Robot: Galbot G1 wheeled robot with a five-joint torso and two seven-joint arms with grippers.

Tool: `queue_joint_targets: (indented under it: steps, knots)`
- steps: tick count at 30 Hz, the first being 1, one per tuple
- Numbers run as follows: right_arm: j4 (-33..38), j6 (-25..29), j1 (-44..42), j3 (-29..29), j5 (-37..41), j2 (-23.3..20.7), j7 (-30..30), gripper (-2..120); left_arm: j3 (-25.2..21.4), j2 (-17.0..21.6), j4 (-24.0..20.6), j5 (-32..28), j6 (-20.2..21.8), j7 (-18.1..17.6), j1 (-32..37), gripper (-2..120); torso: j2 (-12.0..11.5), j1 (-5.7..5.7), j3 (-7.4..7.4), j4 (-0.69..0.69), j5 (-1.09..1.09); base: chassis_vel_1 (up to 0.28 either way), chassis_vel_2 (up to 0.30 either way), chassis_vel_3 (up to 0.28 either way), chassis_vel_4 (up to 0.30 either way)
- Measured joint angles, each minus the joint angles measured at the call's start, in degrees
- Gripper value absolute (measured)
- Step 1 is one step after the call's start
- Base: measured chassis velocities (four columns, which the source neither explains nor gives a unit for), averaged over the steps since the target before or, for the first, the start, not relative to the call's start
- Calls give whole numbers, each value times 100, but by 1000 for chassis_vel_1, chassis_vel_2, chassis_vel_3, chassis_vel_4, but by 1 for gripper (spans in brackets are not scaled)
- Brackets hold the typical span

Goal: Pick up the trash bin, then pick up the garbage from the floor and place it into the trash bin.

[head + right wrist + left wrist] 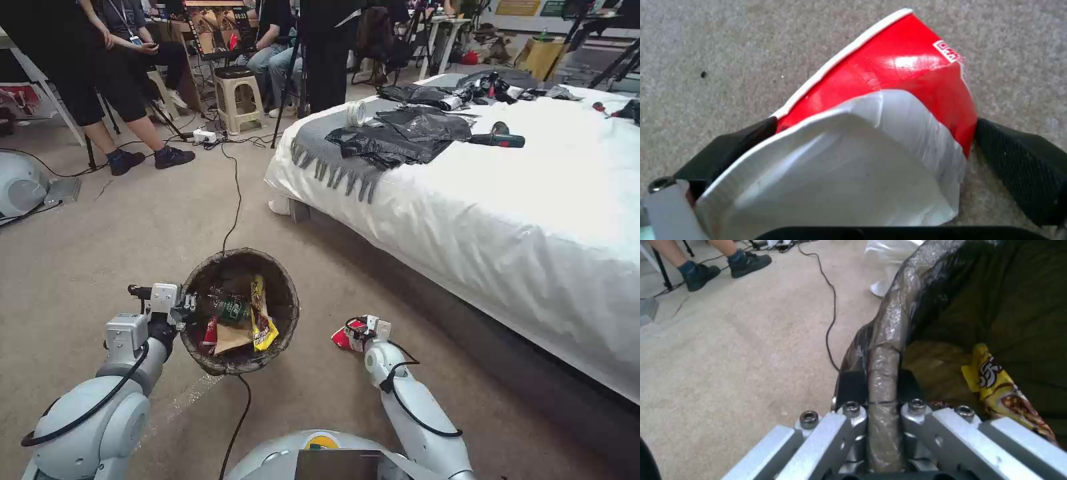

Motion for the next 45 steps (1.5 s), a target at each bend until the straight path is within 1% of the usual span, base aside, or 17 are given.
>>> queue_joint_targets:
  steps: [12, 14, 17, 18, 21, 23, 24, 26, 32, 34, 35, 37, 39, 41, 42, 44, 45]
  knots:
    - [-93, 34, 5, 8, -14, 28, -9, 100, 9, 16, 0, -4, -6, 4, -2, 3, 0, 0, 0, -1, -2, 0, 0, 0, 0]
    - [-92, 34, 2, 8, -22, 27, -16, 98, 7, 20, 0, -7, -7, 4, -5, 3, 0, 0, 0, -2, -2, 0, 0, 0, 0]
    - [-85, 39, -1, 13, -21, 27, -15, 91, 6, 15, 0, -9, -12, 4, -14, 3, 0, 0, 0, -2, -2, 0, 0, 0, 0]
    - [-85, 39, -1, 13, -21, 27, -15, 91, 6, 15, 0, -9, -12, 4, -14, 3, 0, 0, 0, -2, -2, 0, 0, 0, 0]
    - [-41, 59, -35, 17, -21, 13, 3, 81, 13, 9, 0, -8, -24, 4, -25, 3, 0, 0, 0, -2, -3, 0, 0, 0, 0]
    - [-27, 62, -47, 18, -21, 8, 3, 79, 15, 9, 0, -8, -26, 5, -28, 3, 0, 0, 0, -2, -2, 0, 0, 0, 0]
    - [-2, 66, -68, 21, -21, 0, 9, 75, 17, 9, 0, -8, -28, 5, -34, 3, 0, 0, 0, -1, -1, 0, 0, 0, 0]
    - [39, 73, -104, 25, -21, -11, 17, 71, 20, 8, 0, -8, -29, 6, -37, 3, 0, 0, 1, 0, -1, 0, 0, 0, 0]
    - [182, 78, -207, 20, -27, -43, 23, 66, 20, 6, 0, -7, -31, 9, -40, 3, 0, 0, 1, 1, 0, 0, 0, 0, 0]
    - [266, 78, -244, 17, -30, -52, 39, 62, 22, 3, 0, -7, -33, 10, -43, 3, 0, 0, 1, 0, 1, 0, 0, 0, 0]
    - [266, 78, -244, 17, -30, -52, 39, 62, 22, 3, 0, -7, -33, 10, -43, 3, 0, 0, 1, 0, 1, 0, 0, 0, 0]
    - [326, 79, -261, 14, -30, -58, 61, 56, 29, -1, 0, -7, -34, 11, -47, 3, 0, 0, 1, 0, 0, 0, 0, 0, 0]
    - [356, 78, -271, 12, -28, -66, 66, 54, 32, -3, 0, -7, -35, 12, -48, 3, 0, 0, 1, 0, 0, 0, 0, 0, 0]
    - [398, 77, -279, 7, -26, -81, 68, 46, 32, -7, 0, -6, -37, 13, -50, 3, 0, 0, 1, 0, 0, 0, 0, 0, 0]
    - [398, 77, -279, 7, -26, -81, 68, 46, 32, -7, 0, -6, -37, 13, -50, 3, 0, 0, 1, 0, 0, 0, 0, 0, 0]
    - [418, 87, -282, 7, -27, -92, 67, 40, 32, -12, 0, -5, -41, 14, -48, 3, 0, 0, 1, -1, 0, 0, 0, 0, 0]
    - [418, 87, -282, 7, -27, -92, 67, 40, 32, -12, 0, -5, -41, 14, -48, 3, 0, 0, 1, -1, 0, 0, 0, 0, 0]
